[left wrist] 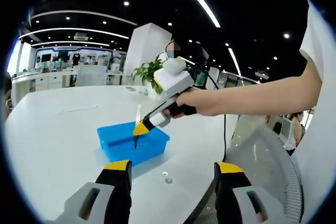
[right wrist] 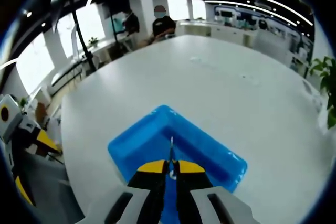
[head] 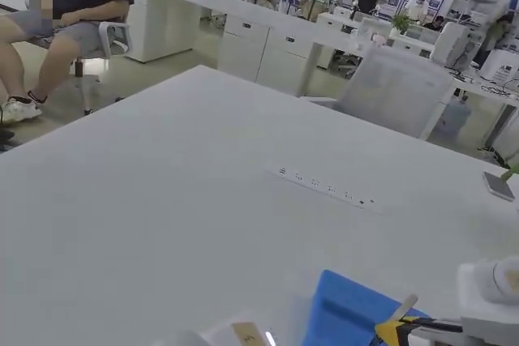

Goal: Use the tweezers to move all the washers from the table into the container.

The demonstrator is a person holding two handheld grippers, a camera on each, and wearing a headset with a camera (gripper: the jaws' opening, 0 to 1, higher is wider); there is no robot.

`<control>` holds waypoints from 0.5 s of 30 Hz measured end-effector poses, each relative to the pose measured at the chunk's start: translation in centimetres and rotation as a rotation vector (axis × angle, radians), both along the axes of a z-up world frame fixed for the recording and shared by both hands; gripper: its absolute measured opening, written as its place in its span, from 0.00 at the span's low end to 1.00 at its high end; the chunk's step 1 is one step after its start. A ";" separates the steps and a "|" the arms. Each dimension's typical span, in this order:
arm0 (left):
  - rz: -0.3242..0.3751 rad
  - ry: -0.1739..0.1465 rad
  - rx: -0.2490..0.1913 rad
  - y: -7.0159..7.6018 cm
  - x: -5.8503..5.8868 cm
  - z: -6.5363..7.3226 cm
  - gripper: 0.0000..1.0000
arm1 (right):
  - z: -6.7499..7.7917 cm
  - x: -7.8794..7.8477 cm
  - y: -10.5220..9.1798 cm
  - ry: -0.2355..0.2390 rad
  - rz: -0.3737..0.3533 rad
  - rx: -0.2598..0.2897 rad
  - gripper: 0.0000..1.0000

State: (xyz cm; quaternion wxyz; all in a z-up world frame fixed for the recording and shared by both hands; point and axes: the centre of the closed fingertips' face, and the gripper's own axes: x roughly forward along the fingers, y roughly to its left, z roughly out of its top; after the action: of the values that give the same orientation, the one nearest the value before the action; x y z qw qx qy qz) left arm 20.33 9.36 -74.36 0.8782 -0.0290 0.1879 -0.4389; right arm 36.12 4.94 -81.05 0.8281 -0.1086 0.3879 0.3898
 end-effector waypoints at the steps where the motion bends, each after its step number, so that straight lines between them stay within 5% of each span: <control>1: 0.000 0.000 0.000 0.0 0.0 0.0 0.63 | -0.1 0.1 -0.1 0.001 0.000 -0.002 0.04; 15: -0.003 0.006 0.000 0.0 0.0 -0.1 0.63 | -0.2 0.5 -0.1 -0.014 0.009 -0.016 0.04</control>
State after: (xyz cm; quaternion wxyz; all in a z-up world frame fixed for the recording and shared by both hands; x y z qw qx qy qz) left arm 20.34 9.37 -74.47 0.8769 -0.0302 0.1906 -0.4403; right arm 36.63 4.88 -81.23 0.8281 -0.1198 0.3846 0.3898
